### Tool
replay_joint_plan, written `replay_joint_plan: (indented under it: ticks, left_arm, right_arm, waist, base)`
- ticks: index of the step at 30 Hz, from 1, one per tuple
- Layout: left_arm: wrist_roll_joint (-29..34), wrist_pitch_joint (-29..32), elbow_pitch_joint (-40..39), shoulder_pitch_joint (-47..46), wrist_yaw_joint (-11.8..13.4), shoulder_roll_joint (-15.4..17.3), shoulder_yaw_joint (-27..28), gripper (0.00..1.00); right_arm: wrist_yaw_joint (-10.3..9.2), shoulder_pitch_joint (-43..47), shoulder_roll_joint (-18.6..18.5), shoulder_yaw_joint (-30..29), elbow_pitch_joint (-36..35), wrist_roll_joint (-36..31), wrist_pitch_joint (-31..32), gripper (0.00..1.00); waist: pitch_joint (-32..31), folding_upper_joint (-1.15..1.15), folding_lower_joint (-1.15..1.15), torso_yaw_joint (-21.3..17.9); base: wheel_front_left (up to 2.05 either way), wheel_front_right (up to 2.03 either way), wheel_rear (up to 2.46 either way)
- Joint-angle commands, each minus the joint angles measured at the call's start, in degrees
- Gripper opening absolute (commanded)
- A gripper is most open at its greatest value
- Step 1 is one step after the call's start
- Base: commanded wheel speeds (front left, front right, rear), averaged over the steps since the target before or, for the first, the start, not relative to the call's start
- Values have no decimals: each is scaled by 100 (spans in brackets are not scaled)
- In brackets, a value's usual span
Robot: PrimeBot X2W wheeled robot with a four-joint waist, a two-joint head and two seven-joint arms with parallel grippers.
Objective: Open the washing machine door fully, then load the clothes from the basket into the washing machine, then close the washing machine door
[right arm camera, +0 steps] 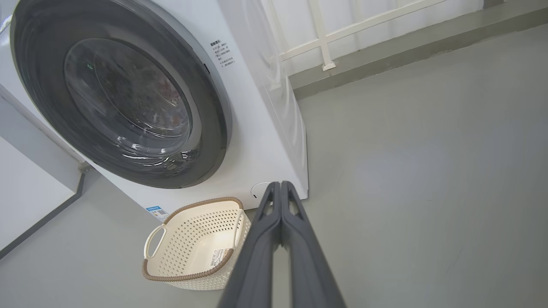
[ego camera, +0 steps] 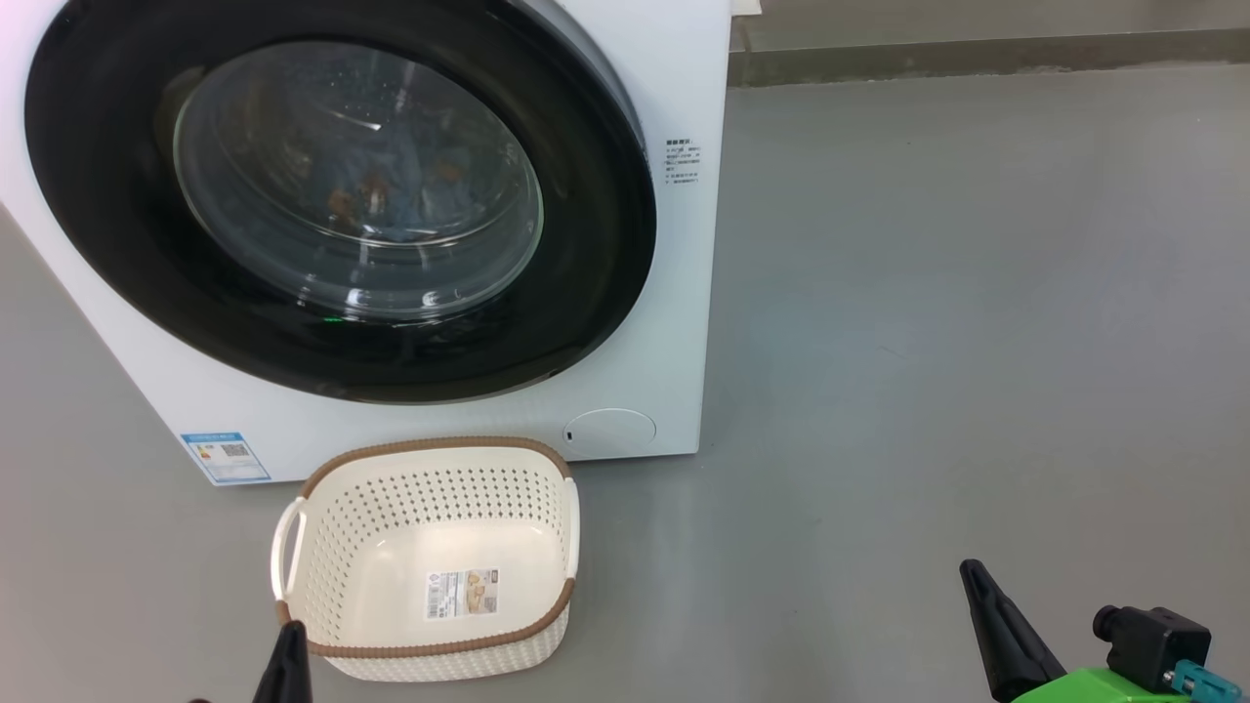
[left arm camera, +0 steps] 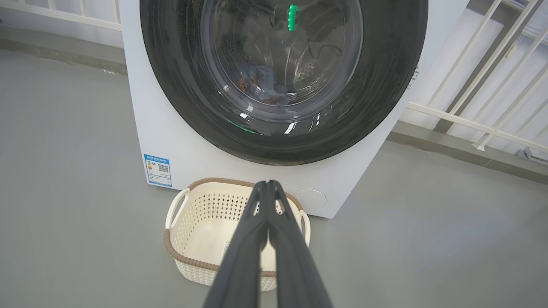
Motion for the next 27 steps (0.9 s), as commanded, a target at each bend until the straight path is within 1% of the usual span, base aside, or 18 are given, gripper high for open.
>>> replay_joint_plan:
  ticks: [1, 27]
  left_arm:
    - [-192, 43, -101, -259, -73, 50, 106, 0]
    - [-1826, 424, 72, -521, -232, 19, 352, 0]
  right_arm:
    - [-6, -268, -54, -15, -110, 206, 21, 0]
    - [-13, -467, -77, -80, 107, 1847, 217, 0]
  waist:
    - [3, 0, -1, -3]
    - [48, 0, -1, -40]
  base:
    - [0, 0, 0]
    - [0, 0, 0]
